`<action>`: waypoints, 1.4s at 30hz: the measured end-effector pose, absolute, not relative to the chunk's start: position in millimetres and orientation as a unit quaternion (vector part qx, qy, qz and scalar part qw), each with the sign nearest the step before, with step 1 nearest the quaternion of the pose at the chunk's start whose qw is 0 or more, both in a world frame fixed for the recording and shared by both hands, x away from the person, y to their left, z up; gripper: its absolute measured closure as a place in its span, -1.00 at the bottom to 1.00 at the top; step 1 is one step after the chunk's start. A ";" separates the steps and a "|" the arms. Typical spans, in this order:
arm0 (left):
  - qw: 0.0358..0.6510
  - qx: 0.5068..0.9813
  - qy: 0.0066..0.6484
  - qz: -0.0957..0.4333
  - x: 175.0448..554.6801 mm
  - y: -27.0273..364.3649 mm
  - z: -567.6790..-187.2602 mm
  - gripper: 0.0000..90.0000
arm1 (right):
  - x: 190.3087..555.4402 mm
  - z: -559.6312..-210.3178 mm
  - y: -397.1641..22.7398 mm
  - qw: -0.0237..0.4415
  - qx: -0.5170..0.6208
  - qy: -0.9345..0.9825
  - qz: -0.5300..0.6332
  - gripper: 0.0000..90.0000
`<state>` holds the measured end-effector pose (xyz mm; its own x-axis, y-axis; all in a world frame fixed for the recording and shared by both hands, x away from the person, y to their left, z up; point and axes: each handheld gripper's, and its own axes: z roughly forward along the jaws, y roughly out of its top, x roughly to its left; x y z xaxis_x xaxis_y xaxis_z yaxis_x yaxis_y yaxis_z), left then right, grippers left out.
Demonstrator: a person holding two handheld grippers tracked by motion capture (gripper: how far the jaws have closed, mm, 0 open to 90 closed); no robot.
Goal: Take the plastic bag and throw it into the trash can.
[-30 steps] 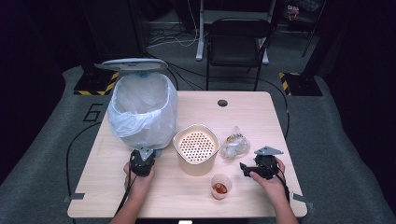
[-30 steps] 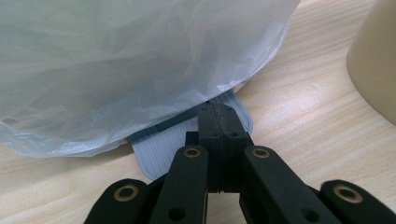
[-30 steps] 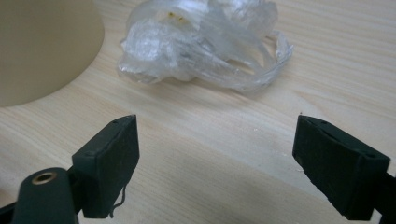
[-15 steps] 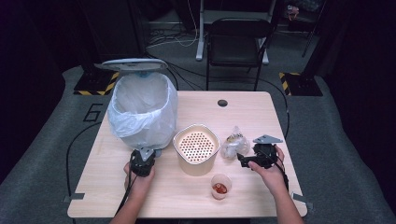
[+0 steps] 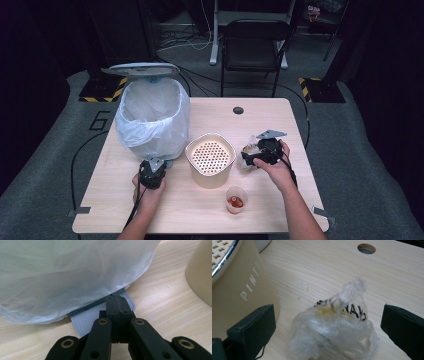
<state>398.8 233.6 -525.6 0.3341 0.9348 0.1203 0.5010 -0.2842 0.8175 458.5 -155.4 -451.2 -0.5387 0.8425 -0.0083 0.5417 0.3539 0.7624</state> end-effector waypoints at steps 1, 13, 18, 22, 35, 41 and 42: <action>0.349 0.738 0.487 0.310 398.7 233.5 -525.7 1.00 | 460.0 -451.8 -153.7 0.203 0.436 0.796 0.367 -1.00; 0.352 0.737 0.487 0.310 399.2 234.7 -525.5 1.00 | 473.5 -472.5 -144.0 0.188 0.431 0.813 0.342 -0.98; 0.353 0.736 0.488 0.308 399.0 234.3 -525.7 1.00 | 471.4 -482.2 -142.9 0.188 0.424 0.820 0.334 -0.90; 0.356 0.733 0.489 0.312 399.2 233.9 -526.4 1.00 | 469.0 -489.9 -146.0 0.184 0.424 0.825 0.326 -0.89; 0.352 0.737 0.486 0.311 399.2 234.8 -525.6 1.00 | 464.4 -504.7 -149.0 0.189 0.415 0.833 0.313 -0.37; 0.351 0.737 0.486 0.311 399.2 234.8 -525.5 1.00 | 464.1 -511.2 -154.2 0.171 0.426 0.830 0.317 -0.09; 0.353 0.737 0.487 0.309 399.0 234.5 -525.7 1.00 | 464.1 -511.3 -155.0 0.169 0.427 0.830 0.317 -0.09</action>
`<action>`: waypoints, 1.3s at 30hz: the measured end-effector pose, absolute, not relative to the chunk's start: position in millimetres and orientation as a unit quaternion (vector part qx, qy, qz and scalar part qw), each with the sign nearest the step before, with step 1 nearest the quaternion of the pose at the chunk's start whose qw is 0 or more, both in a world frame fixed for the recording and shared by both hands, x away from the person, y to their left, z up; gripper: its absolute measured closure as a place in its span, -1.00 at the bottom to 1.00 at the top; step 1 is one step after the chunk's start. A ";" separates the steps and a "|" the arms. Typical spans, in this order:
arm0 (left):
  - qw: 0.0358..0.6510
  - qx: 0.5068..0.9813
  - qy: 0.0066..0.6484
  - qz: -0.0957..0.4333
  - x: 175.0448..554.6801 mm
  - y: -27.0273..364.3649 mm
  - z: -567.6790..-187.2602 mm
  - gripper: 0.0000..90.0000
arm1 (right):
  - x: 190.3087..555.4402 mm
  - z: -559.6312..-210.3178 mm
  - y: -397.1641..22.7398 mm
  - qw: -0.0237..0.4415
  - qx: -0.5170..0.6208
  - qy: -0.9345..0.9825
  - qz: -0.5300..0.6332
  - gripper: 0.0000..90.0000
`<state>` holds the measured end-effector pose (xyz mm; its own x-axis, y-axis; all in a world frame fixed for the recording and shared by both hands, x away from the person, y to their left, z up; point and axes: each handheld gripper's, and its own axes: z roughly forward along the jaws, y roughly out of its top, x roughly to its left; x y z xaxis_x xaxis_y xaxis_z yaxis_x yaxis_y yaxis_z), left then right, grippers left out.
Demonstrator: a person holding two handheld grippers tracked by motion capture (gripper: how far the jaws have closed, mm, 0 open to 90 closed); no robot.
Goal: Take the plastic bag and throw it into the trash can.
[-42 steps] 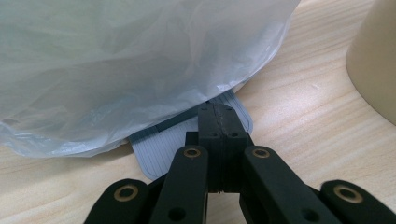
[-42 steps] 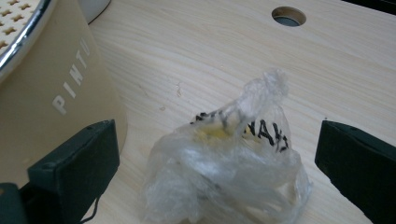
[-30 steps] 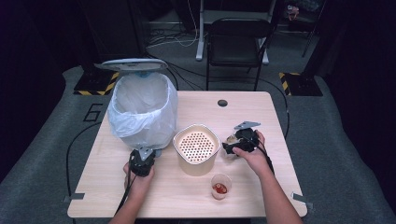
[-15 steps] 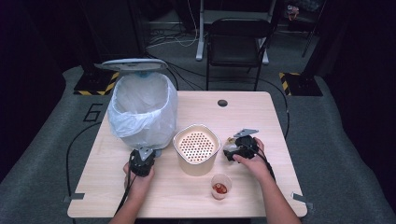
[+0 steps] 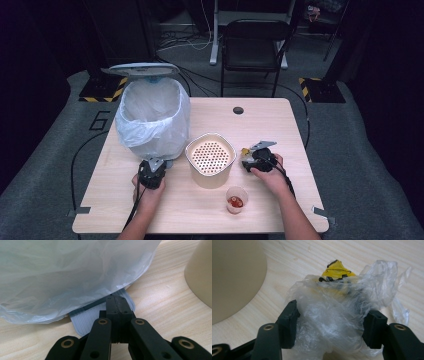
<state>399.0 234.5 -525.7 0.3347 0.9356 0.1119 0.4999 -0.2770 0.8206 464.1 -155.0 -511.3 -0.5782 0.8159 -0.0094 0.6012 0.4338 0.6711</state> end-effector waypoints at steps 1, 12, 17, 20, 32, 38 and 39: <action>0.355 0.734 0.487 0.313 399.2 234.1 -526.3 1.00 | 464.6 -511.3 -157.2 0.160 0.428 0.831 0.318 -0.08; 0.352 0.737 0.486 0.310 398.9 234.2 -526.2 1.00 | 463.6 -512.3 -161.0 0.151 0.433 0.828 0.324 0.20; 0.354 0.734 0.488 0.311 399.0 233.7 -526.4 1.00 | 463.9 -512.6 -162.0 0.153 0.441 0.820 0.332 0.47; 0.354 0.734 0.487 0.313 399.1 234.0 -526.3 1.00 | 463.3 -509.3 -161.6 0.147 0.442 0.822 0.329 0.56; 0.353 0.734 0.486 0.316 399.5 234.4 -526.3 1.00 | 459.8 -469.8 -170.5 0.147 0.440 0.813 0.350 0.57; 0.353 0.737 0.488 0.307 398.9 234.2 -525.8 1.00 | 458.7 -445.4 -173.3 0.138 0.444 0.805 0.368 0.57; 0.353 0.736 0.485 0.314 399.4 234.5 -526.1 1.00 | 458.1 -442.4 -173.0 0.137 0.446 0.804 0.370 0.57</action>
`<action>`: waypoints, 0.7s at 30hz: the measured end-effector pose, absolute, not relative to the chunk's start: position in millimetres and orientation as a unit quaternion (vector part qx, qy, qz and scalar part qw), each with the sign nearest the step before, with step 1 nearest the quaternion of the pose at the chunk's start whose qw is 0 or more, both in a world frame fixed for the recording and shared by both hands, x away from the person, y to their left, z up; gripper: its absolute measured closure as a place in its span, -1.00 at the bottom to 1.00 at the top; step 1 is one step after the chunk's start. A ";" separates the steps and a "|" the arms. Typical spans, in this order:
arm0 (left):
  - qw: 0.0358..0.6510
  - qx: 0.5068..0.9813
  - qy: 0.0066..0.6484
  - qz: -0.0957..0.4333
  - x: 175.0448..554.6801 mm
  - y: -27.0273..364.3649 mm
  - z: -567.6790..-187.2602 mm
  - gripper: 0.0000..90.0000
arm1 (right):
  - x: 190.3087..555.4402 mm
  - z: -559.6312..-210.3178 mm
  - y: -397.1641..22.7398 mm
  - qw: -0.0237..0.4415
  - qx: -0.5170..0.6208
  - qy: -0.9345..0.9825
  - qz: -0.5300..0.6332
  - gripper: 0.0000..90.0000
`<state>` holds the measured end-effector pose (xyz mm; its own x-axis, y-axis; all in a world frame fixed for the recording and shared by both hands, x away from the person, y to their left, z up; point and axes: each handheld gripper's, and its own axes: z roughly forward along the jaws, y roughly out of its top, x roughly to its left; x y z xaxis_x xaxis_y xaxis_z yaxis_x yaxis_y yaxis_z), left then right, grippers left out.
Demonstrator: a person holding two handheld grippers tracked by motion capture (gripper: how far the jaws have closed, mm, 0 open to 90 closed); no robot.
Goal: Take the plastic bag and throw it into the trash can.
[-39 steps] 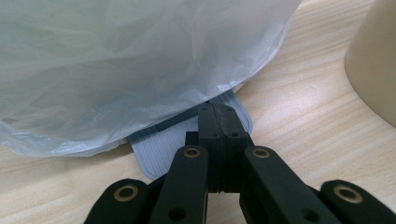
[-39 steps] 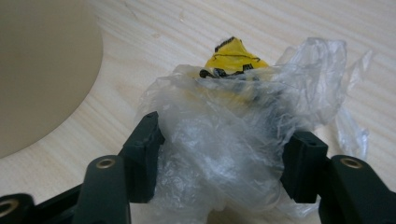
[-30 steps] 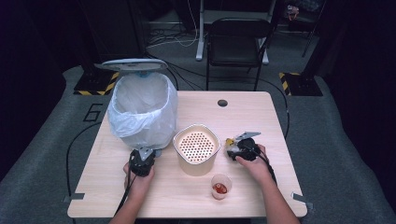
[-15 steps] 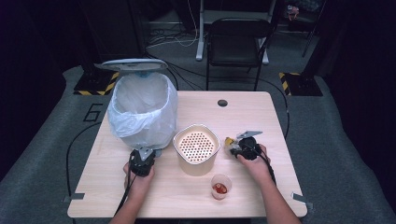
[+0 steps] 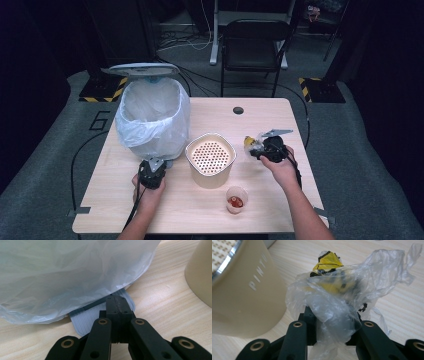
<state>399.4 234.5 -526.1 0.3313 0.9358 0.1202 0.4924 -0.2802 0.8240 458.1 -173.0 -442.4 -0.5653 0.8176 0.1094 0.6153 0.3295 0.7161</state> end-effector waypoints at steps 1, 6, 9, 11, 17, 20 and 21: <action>0.353 0.735 0.485 0.316 399.5 234.5 -526.2 1.00 | 457.5 -438.9 -173.1 0.139 0.445 0.804 0.369 0.57; 0.354 0.734 0.486 0.315 399.5 234.6 -526.3 1.00 | 455.8 -424.5 -173.9 0.139 0.440 0.805 0.372 0.57; 0.354 0.736 0.488 0.308 399.2 234.8 -525.7 1.00 | 454.2 -414.3 -174.0 0.141 0.437 0.805 0.375 0.56; 0.353 0.737 0.486 0.310 399.5 235.6 -525.5 1.00 | 452.8 -407.1 -173.7 0.138 0.439 0.803 0.378 0.56; 0.353 0.737 0.488 0.307 399.2 235.3 -525.4 1.00 | 450.2 -387.0 -172.0 0.137 0.427 0.805 0.389 0.56; 0.353 0.737 0.486 0.310 399.5 235.4 -525.6 1.00 | 449.2 -375.5 -170.2 0.138 0.420 0.808 0.389 0.56; 0.353 0.737 0.486 0.310 399.5 235.4 -525.5 1.00 | 448.7 -371.3 -169.3 0.137 0.419 0.809 0.389 0.56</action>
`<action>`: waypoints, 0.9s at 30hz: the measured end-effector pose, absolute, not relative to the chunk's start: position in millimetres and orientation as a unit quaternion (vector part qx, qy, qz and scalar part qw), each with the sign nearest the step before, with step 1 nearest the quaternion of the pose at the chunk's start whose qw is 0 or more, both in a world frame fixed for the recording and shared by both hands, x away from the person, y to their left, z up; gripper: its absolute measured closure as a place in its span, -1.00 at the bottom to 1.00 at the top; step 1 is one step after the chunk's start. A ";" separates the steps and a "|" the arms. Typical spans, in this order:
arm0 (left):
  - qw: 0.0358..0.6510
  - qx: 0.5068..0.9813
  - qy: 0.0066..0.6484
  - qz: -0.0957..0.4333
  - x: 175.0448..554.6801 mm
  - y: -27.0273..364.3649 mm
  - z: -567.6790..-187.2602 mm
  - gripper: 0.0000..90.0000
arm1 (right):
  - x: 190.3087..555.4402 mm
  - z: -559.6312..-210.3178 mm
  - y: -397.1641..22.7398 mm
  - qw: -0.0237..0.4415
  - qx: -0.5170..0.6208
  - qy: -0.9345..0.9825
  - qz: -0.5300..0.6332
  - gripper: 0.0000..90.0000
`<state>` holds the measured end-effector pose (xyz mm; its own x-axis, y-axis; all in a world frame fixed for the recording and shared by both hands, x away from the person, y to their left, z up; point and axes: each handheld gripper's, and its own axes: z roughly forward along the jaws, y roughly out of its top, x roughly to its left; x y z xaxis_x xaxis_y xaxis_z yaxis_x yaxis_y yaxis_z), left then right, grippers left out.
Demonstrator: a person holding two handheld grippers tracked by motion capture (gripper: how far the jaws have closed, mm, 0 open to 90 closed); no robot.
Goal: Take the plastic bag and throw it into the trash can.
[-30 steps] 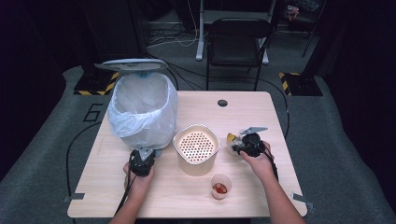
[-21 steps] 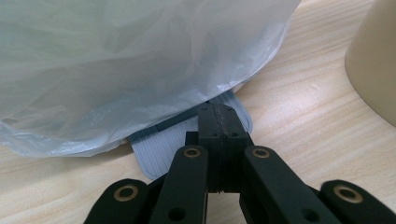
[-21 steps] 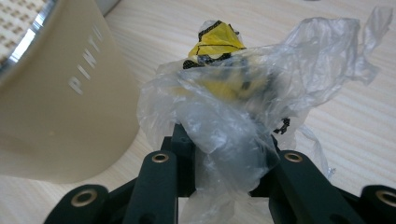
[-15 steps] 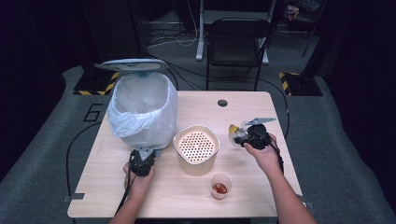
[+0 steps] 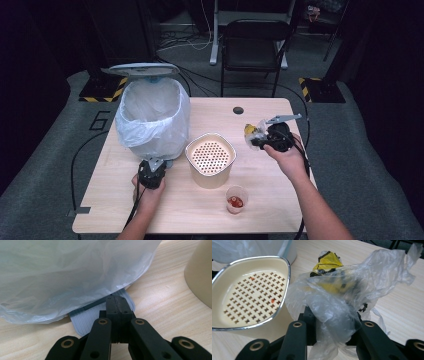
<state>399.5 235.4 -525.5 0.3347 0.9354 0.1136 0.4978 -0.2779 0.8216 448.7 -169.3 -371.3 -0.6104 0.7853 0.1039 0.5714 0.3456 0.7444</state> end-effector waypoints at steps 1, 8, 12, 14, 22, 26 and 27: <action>0.353 0.736 0.487 0.312 399.3 234.8 -525.8 1.00 | 448.4 -366.7 -168.7 0.138 0.418 0.809 0.389 0.56; 0.350 0.738 0.487 0.309 398.7 233.5 -525.8 1.00 | 446.2 -338.4 -158.5 0.145 0.398 0.813 0.399 0.56; 0.346 0.740 0.483 0.316 398.9 233.9 -525.5 1.00 | 445.9 -327.8 -148.8 0.145 0.385 0.817 0.404 0.55; 0.348 0.739 0.484 0.315 399.0 234.0 -525.5 1.00 | 446.0 -323.6 -144.2 0.138 0.382 0.817 0.409 0.55; 0.354 0.734 0.488 0.312 399.0 233.4 -526.6 1.00 | 446.1 -305.5 -124.5 0.134 0.361 0.823 0.418 0.55; 0.351 0.737 0.487 0.311 399.1 234.5 -525.7 1.00 | 445.6 -295.7 -113.7 0.131 0.353 0.824 0.423 0.55; 0.350 0.738 0.485 0.313 399.3 234.9 -525.6 1.00 | 445.5 -293.4 -110.9 0.129 0.352 0.825 0.423 0.55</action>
